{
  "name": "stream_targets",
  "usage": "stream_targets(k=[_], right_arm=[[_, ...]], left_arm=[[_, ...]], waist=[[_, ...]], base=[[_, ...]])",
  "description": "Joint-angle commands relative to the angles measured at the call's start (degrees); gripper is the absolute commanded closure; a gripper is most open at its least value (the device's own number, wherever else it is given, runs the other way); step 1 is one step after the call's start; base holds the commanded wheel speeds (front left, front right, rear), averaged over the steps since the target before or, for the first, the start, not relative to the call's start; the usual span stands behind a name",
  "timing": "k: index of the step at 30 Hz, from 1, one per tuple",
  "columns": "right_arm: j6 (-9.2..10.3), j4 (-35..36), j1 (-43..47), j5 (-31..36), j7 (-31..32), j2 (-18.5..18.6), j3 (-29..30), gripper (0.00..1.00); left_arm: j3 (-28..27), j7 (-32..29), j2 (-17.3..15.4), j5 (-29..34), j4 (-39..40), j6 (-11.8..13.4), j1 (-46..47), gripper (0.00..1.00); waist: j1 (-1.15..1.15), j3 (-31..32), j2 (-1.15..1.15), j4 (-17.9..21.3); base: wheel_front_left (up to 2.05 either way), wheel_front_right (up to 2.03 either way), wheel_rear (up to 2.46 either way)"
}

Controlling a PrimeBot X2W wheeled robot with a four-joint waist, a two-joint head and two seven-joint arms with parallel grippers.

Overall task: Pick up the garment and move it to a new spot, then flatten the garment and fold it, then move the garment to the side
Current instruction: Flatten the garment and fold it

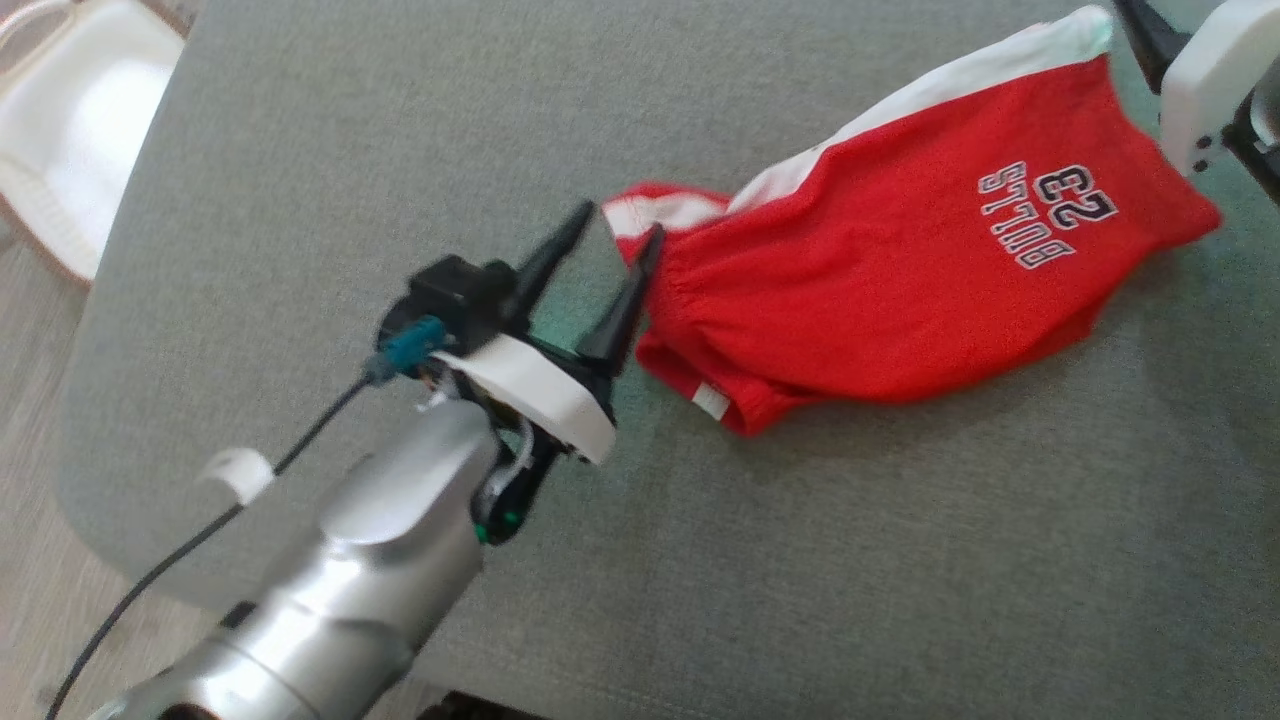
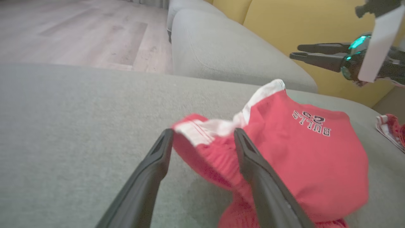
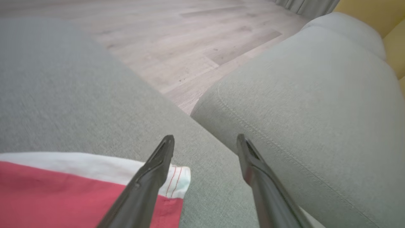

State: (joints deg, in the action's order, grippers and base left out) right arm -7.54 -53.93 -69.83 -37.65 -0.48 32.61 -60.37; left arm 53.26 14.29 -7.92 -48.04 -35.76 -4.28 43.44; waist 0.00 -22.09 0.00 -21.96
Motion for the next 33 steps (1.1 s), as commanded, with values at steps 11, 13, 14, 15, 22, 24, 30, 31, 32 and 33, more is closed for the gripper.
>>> stream_targets(k=[11,13,14,15,22,24,30,31,32,33], right_arm=[[0.05,-0.76,6.34,-5.09,-13.67,-5.55,6.99,0.00],[0.05,-0.32,7.33,-5.27,-14.04,-5.92,7.99,0.00],[0.05,0.16,8.44,-5.51,-14.26,-6.29,9.18,0.00],[0.05,0.68,9.66,-5.47,-14.39,-6.58,10.35,0.00],[0.05,9.13,21.82,0.80,-14.50,-9.00,24.72,0.00],[0.05,11.49,26.54,3.34,-14.50,-10.69,29.43,0.00],[0.05,17.23,41.71,12.69,-14.51,-17.75,40.79,0.00],[0.05,18.17,43.89,14.24,-14.51,-18.95,42.17,0.00],[0.05,19.03,45.80,15.51,-14.51,-20.10,43.57,0.00],[0.05,19.73,47.42,16.64,-14.51,-21.09,44.87,0.00]], left_arm=[[-21.88,0.70,-7.63,8.60,13.46,5.94,-9.45,0.00],[-23.51,0.70,-7.84,9.61,14.80,6.24,-10.72,0.00],[-24.97,0.70,-7.95,10.63,16.12,6.44,-12.00,0.00],[-26.33,0.70,-7.94,11.63,17.39,6.55,-13.28,0.00],[-33.30,0.71,-6.70,18.02,23.30,6.30,-22.74,0.00],[-35.03,0.71,-5.82,19.33,24.21,5.97,-25.58,0.00],[-39.11,0.71,-2.65,23.24,25.39,4.27,-34.57,0.00],[-39.83,0.71,-2.02,23.82,25.59,4.06,-35.77,0.00],[-40.47,0.71,-1.41,24.40,25.73,3.81,-36.80,0.00],[-41.10,0.71,-0.75,24.85,25.79,3.53,-37.61,0.00]], waist=[[0.00,11.20,0.00,9.05],[0.00,12.01,0.00,9.71],[0.00,12.74,0.00,10.31],[0.00,13.54,0.00,10.89],[0.00,18.35,0.00,14.83],[0.00,19.73,0.00,15.75],[0.00,23.17,0.00,17.76],[0.00,23.29,0.00,18.03],[0.00,23.29,0.00,18.20],[0.00,23.21,0.00,18.29]], base=[[0.00,0.00,0.00],[0.00,0.00,0.00],[0.00,0.00,0.00],[0.00,0.00,0.00],[0.00,0.00,0.00],[0.00,0.00,0.00],[0.00,0.00,0.00],[0.00,0.00,0.00],[0.00,0.00,0.00],[0.00,0.00,0.00]])
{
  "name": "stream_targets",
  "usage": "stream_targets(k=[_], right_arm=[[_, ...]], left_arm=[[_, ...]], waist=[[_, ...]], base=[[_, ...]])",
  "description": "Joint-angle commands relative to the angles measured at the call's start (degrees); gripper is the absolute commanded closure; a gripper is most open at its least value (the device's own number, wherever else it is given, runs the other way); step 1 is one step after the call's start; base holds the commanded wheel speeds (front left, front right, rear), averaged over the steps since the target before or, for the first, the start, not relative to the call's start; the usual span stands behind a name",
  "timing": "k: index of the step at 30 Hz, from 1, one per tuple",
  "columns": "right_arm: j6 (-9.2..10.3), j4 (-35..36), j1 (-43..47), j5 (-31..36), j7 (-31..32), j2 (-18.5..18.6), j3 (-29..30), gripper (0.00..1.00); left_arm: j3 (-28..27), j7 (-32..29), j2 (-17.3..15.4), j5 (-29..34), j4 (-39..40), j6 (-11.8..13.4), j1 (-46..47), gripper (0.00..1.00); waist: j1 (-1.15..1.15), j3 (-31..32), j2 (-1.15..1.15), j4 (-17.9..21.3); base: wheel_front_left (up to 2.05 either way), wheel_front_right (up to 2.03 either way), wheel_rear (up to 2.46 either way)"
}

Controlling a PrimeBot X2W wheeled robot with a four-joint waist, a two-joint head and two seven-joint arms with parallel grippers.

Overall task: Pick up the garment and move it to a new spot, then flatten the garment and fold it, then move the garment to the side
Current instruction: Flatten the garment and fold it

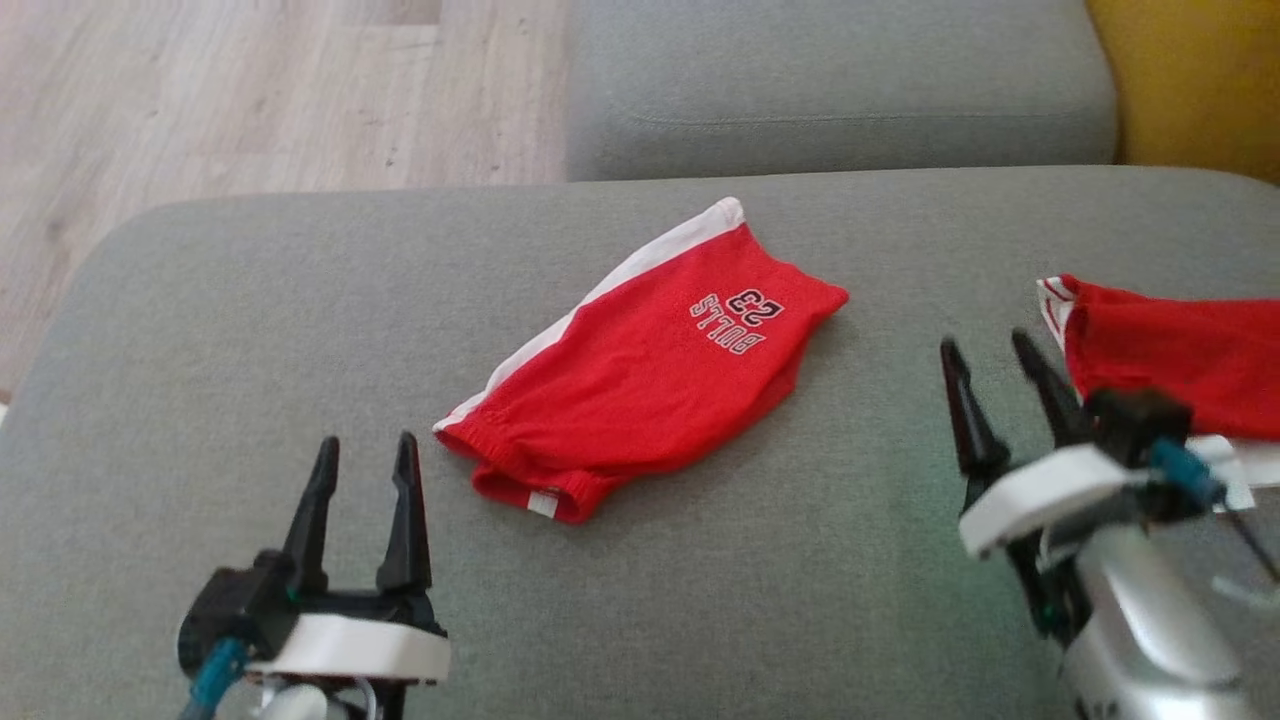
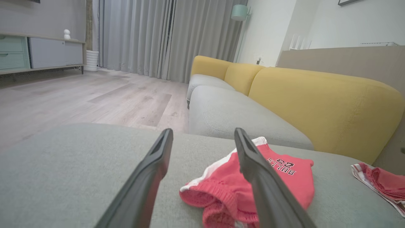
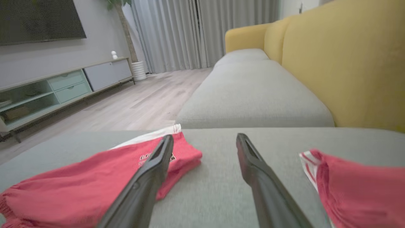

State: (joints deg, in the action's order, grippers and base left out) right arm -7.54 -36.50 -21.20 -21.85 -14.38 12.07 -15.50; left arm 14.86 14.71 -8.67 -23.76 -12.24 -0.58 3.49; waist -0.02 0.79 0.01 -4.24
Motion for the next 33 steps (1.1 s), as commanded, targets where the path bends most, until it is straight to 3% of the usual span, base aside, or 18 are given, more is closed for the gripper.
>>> stream_targets(k=[1,7,15,24,33], right_arm=[[0.05,2.93,0.03,1.98,-0.61,-1.30,1.10,0.00],[0.05,6.81,1.02,5.73,3.79,-3.92,6.37,0.00],[0.05,5.48,-7.10,1.62,13.57,-6.52,12.26,0.00],[0.05,-7.69,-16.42,3.34,19.57,-6.60,20.46,0.00],[0.05,-22.54,-21.57,13.29,21.55,-6.21,25.73,0.00]], left_arm=[[-3.30,0.29,0.62,1.01,2.40,-0.53,1.83,0.00],[-4.82,0.29,2.88,3.72,2.43,-3.17,3.24,0.00],[-4.10,0.29,4.82,5.62,1.38,-5.39,9.04,0.00],[-1.96,0.29,5.67,5.71,0.05,-6.28,12.80,0.00],[-0.39,0.29,5.78,3.71,0.08,-6.19,13.39,0.00]], waist=[[0.02,0.15,-0.01,0.58],[0.02,-3.32,-0.01,-1.16],[0.02,-11.02,-0.01,-6.74],[0.02,-15.31,-0.01,-12.95],[0.02,-16.34,-0.01,-15.96]], base=[[0.00,0.00,0.00],[0.00,0.00,0.00],[0.00,0.00,0.00],[0.00,0.00,0.00],[0.00,0.00,0.00]])
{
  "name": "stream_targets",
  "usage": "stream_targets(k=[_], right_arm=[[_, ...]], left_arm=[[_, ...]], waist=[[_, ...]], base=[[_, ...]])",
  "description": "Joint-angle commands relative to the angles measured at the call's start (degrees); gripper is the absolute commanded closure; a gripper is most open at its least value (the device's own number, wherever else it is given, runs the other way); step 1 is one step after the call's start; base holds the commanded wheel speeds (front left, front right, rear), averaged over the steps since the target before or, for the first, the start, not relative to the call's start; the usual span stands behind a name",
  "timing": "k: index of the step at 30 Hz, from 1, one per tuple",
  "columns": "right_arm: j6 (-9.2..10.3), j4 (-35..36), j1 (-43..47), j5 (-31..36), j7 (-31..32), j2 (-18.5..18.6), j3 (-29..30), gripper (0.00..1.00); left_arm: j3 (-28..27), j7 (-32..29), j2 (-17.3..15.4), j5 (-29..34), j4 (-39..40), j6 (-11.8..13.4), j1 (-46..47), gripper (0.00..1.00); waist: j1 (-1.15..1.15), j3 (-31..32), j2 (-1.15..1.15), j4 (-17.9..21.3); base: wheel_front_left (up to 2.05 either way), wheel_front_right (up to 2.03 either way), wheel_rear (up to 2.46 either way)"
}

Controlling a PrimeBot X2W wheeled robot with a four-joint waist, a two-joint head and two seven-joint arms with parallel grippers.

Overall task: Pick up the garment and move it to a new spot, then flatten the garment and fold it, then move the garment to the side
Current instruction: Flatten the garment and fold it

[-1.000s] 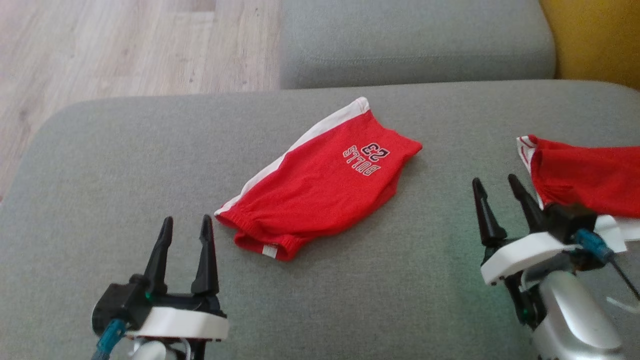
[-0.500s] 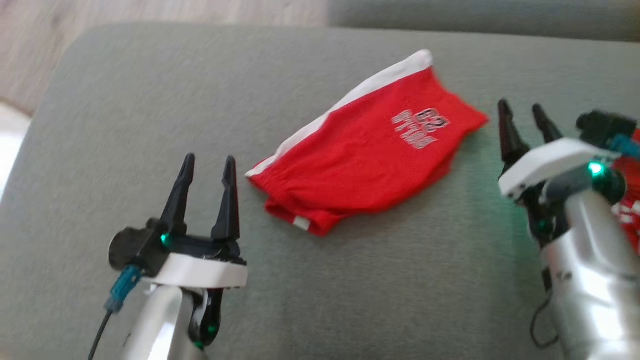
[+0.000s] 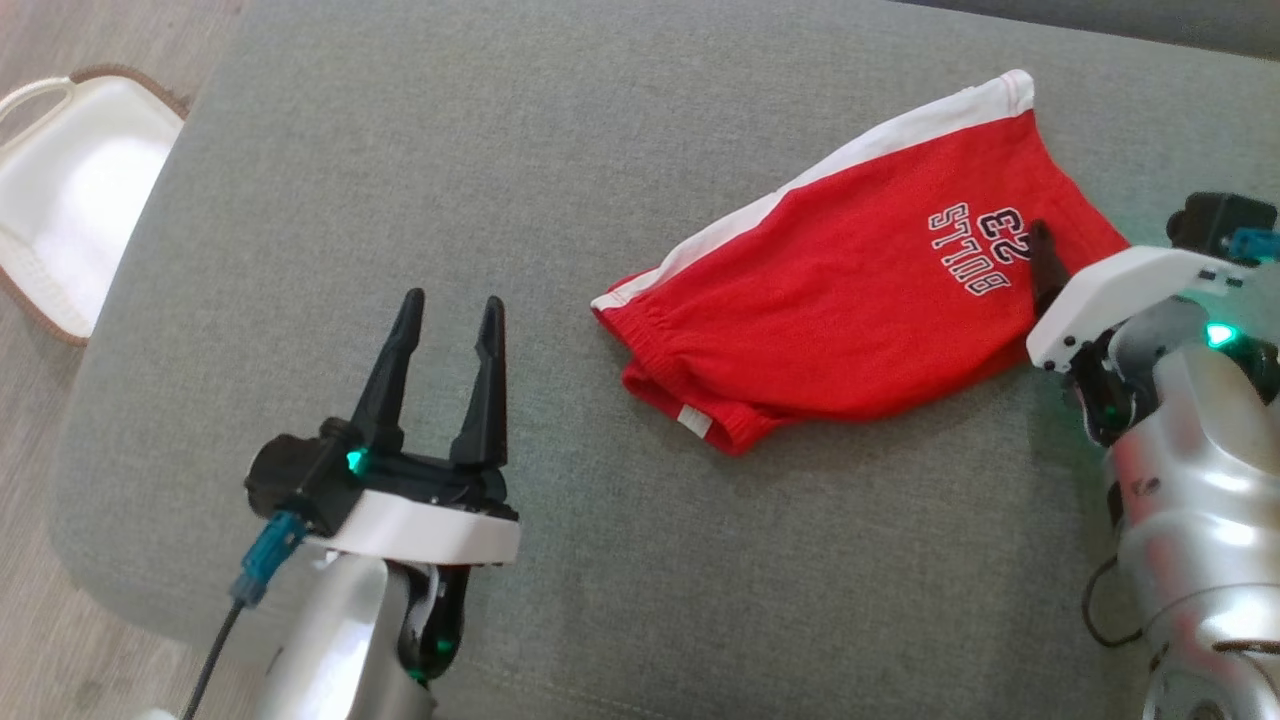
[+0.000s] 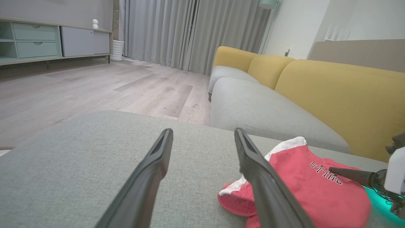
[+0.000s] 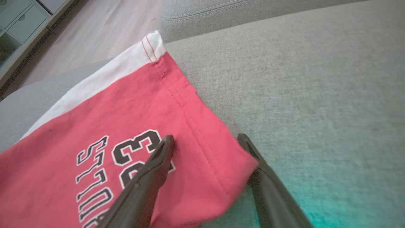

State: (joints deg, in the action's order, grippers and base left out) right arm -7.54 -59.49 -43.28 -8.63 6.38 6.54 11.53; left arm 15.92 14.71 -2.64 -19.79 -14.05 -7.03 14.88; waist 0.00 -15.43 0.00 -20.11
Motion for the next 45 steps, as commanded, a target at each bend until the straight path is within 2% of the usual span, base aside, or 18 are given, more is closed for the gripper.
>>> stream_targets(k=[1,4,5,6,13,25,34,45], right_arm=[[0.05,-0.49,0.14,0.66,0.97,-0.79,-1.10,0.00],[0.05,-2.60,-0.99,1.87,1.34,-1.22,-1.15,0.00],[0.05,-3.04,-1.34,1.96,1.24,-1.38,-1.19,0.57],[0.05,-3.37,-1.63,2.07,0.97,-1.50,-1.33,1.00],[0.05,-3.49,-2.65,1.95,-4.29,-1.52,-2.11,1.00],[0.05,1.62,3.05,-3.15,-14.41,0.07,-1.79,1.00],[0.05,7.44,12.26,-4.78,-17.20,-1.59,2.34,1.00],[0.05,11.39,16.42,-4.98,-18.06,-3.60,2.73,1.00]], left_arm=[[-1.26,0.29,-0.25,-0.42,1.98,0.36,2.03,0.00],[-0.91,0.29,-0.25,-0.79,2.12,0.64,2.05,0.00],[-0.89,0.29,-0.25,-0.87,2.11,0.74,2.04,0.00],[-0.90,0.29,-0.24,-0.91,2.10,0.82,2.04,0.00],[-1.62,0.29,-0.24,-0.42,1.76,1.03,1.77,0.00],[-3.41,0.29,-0.24,1.56,2.84,0.40,-0.13,0.00],[-3.94,0.29,-0.24,2.95,3.83,-0.14,-2.80,0.00],[-2.80,0.29,-0.36,4.62,4.07,-0.39,-5.14,0.00]], waist=[[0.00,-0.25,0.00,-0.25],[0.00,-0.62,0.00,-0.57],[0.00,-0.71,0.00,-0.63],[0.00,-0.77,0.00,-0.64],[0.00,-0.14,0.00,1.32],[0.00,3.63,0.00,9.65],[0.00,7.35,0.00,14.95],[0.00,9.28,0.00,17.36]], base=[[0.00,0.00,0.00],[0.00,0.00,0.00],[0.00,0.00,0.00],[0.00,0.00,0.00],[0.00,0.00,0.00],[0.00,0.00,0.00],[0.00,0.00,0.00],[0.00,0.00,0.00]])
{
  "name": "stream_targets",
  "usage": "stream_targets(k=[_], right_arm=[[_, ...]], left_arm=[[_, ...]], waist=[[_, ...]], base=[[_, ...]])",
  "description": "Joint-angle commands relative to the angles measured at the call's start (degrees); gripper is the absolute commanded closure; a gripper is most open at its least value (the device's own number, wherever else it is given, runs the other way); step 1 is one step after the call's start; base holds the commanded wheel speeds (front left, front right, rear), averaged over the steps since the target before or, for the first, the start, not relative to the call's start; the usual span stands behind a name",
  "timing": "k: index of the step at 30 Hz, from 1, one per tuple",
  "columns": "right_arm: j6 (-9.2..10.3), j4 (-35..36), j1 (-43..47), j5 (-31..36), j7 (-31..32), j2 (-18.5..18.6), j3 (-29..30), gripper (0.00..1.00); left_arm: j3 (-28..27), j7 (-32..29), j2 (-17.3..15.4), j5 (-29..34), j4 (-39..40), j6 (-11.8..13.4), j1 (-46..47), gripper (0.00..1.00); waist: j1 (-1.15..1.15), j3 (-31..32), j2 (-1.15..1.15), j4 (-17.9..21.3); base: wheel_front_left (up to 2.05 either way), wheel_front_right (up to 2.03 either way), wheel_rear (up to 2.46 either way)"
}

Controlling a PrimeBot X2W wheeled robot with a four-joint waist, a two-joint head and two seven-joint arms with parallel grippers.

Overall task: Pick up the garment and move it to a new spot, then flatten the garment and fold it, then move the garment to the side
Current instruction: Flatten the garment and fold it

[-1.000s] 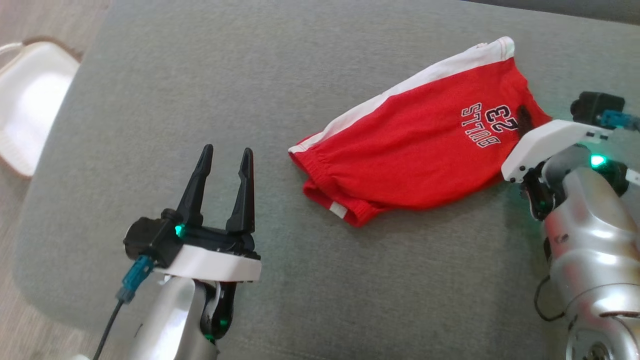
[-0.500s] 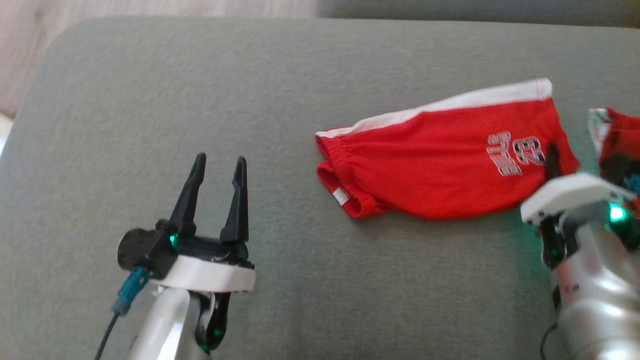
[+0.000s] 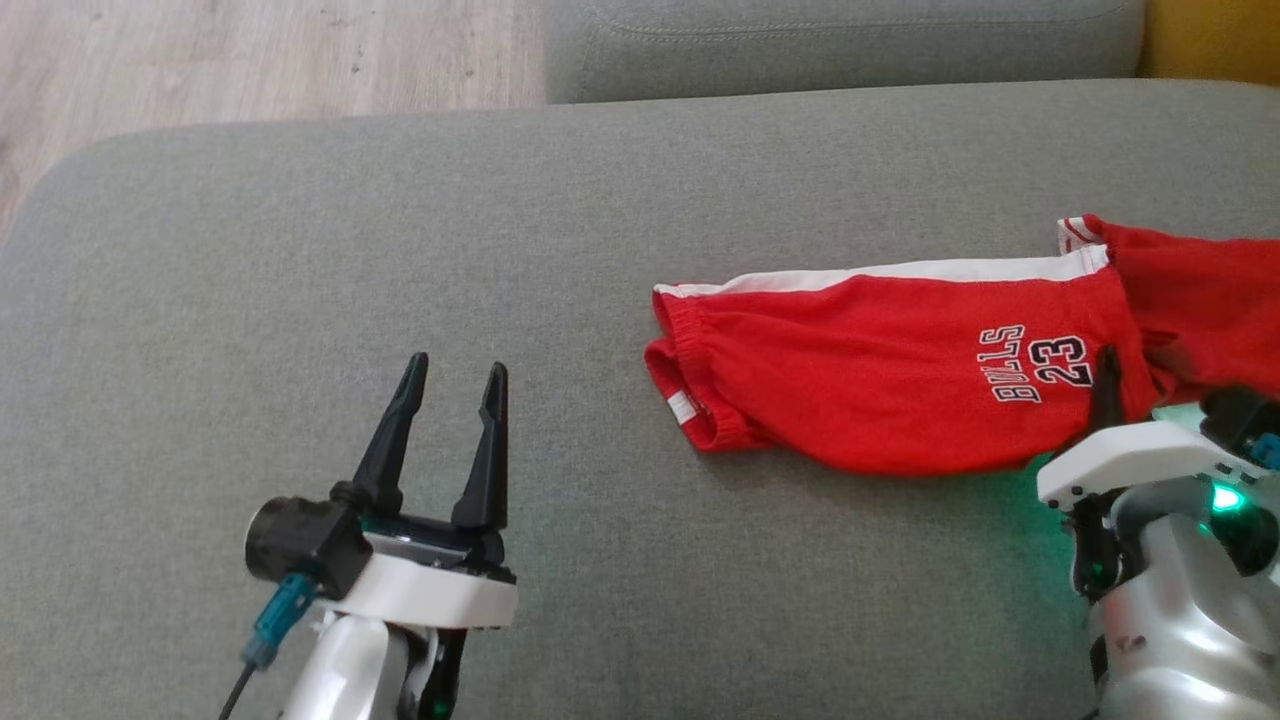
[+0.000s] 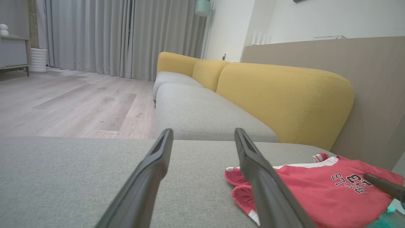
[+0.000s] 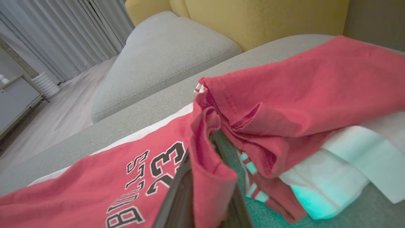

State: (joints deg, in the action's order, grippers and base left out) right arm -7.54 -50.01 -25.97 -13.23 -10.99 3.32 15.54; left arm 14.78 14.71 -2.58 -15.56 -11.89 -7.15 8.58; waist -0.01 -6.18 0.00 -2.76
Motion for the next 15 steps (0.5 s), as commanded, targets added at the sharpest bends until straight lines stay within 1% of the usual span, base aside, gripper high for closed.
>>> stream_targets(k=[1,7,15], right_arm=[[0.05,1.76,-0.93,-1.01,-0.84,-0.40,-1.71,1.00],[0.05,0.63,-1.55,-4.37,-2.33,-0.43,-4.31,1.00],[0.05,0.89,-3.49,-6.12,-3.44,-0.44,-7.67,1.00]], left_arm=[[-1.42,0.29,-0.48,0.49,1.88,-0.28,1.14,0.00],[-0.46,0.29,-0.88,0.65,1.70,-0.32,1.13,0.00],[0.07,0.29,-1.10,0.17,1.39,-0.33,0.95,0.00]], waist=[[0.01,0.05,0.00,0.01],[0.01,0.29,0.00,-0.33],[0.01,0.78,0.00,-1.99]], base=[[0.00,0.00,0.00],[0.00,0.00,0.00],[0.00,0.00,0.00]])
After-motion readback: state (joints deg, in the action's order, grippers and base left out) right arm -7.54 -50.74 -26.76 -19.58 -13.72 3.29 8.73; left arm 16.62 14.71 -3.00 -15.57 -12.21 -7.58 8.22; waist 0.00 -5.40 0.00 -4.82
